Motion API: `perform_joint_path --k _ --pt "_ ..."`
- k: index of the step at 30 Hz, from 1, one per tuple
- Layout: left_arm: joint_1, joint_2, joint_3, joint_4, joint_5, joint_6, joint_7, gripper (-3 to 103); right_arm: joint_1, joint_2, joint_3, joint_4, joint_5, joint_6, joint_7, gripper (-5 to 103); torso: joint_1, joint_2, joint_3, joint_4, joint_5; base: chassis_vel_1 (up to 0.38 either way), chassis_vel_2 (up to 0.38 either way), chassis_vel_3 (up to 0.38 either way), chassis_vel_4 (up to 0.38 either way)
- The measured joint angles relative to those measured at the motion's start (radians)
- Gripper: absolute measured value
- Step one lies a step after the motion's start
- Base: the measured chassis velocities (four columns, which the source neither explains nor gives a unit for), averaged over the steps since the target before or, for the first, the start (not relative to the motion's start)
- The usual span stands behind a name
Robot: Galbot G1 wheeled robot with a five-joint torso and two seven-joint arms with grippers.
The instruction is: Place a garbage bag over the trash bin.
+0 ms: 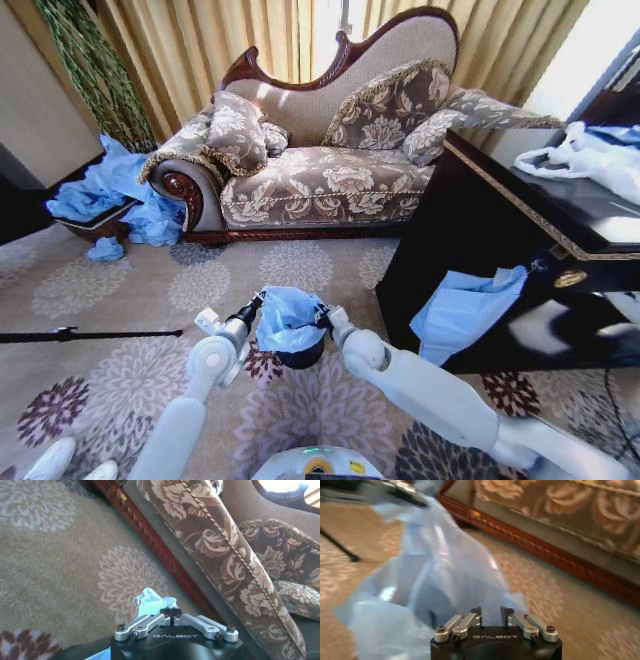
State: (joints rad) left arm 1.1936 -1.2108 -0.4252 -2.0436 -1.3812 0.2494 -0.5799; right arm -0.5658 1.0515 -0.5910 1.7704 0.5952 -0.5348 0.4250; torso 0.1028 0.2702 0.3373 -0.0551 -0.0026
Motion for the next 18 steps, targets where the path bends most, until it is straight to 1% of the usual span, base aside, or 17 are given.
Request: perform_joint_path --k 1,2,4,6,7,8,9,10,12,14,15,17,18 --pt "-0.001 -0.001 0.000 0.001 0.000 0.000 0.000 0 0.008 0.006 -0.019 0.002 -0.015 -0.004 -0.009 27 0.000 0.000 0.000 0.0002 0.0000 0.000 0.000 0.000 0.000" --pt "-0.001 -0.001 0.000 0.001 0.000 0.000 0.000 0 0.008 0.006 -0.019 0.002 -0.015 -0.004 -0.009 27 0.000 0.000 0.000 0.0002 0.0000 0.000 0.000 0.000 0.000" --pt "-0.001 -0.003 -0.001 0.003 0.001 0.000 0.000 0 0.024 0.017 -0.050 -0.013 -0.057 -0.001 -0.029 38 0.000 0.000 0.000 0.0002 -0.0001 0.000 0.000 0.000 0.000" --pt "0.002 -0.005 -0.004 0.005 0.002 0.000 0.001 0 0.043 0.028 -0.078 -0.037 -0.074 0.003 -0.042 49 0.000 0.000 0.000 0.0002 0.0000 0.000 0.000 0.000 0.000" --pt "0.002 -0.005 -0.004 0.005 0.002 0.000 0.001 0 0.043 0.028 -0.078 -0.037 -0.074 0.003 -0.042 49 0.000 0.000 0.000 0.0002 0.0000 0.000 0.000 0.000 0.000" --pt "0.002 -0.005 -0.005 0.005 0.002 0.000 0.001 0 0.051 0.034 -0.088 -0.050 -0.074 0.003 -0.044 54 0.000 0.000 0.000 0.0001 0.0000 0.000 0.000 0.000 0.000" --pt "0.003 -0.006 -0.006 0.005 0.002 0.000 0.002 0 0.054 0.035 -0.093 -0.056 -0.074 0.002 -0.046 54 0.000 0.000 0.000 0.0002 -0.0001 0.000 0.000 0.000 0.000" --pt "0.003 -0.006 -0.008 0.006 0.002 0.000 0.002 0 0.061 0.039 -0.104 -0.076 -0.074 0.003 -0.054 65 0.000 0.000 0.000 0.0003 -0.0001 0.000 0.000 0.000 0.000" --pt "0.003 -0.006 -0.008 0.006 0.002 0.000 0.002 0 0.063 0.040 -0.108 -0.084 -0.074 0.004 -0.055 65 0.000 0.000 0.000 0.0003 -0.0001 0.000 0.000 0.000 0.000" --pt "0.000 -0.006 -0.009 0.008 0.002 -0.001 0.004 0 0.065 0.038 -0.120 -0.092 -0.060 -0.001 -0.056 78 0.000 0.000 0.000 0.0000 0.0000 0.000 0.000 0.000 0.000" --pt "0.000 -0.006 -0.009 0.008 0.002 -0.001 0.004 0 0.065 0.038 -0.120 -0.092 -0.060 -0.001 -0.056 78 0.000 0.000 0.000 0.0000 0.0000 0.000 0.000 0.000 0.000" --pt "-0.002 -0.007 -0.010 0.010 0.002 -0.001 0.006 0 0.065 0.036 -0.126 -0.102 -0.055 -0.004 -0.057 73 0.000 0.000 0.000 0.0001 -0.0001 0.000 0.000 0.000 0.000" --pt "-0.002 -0.007 -0.010 0.010 0.002 -0.001 0.006 0 0.065 0.036 -0.126 -0.102 -0.055 -0.004 -0.057 73 0.000 0.000 0.000 0.0001 -0.0001 0.000 0.000 0.000 0.000"
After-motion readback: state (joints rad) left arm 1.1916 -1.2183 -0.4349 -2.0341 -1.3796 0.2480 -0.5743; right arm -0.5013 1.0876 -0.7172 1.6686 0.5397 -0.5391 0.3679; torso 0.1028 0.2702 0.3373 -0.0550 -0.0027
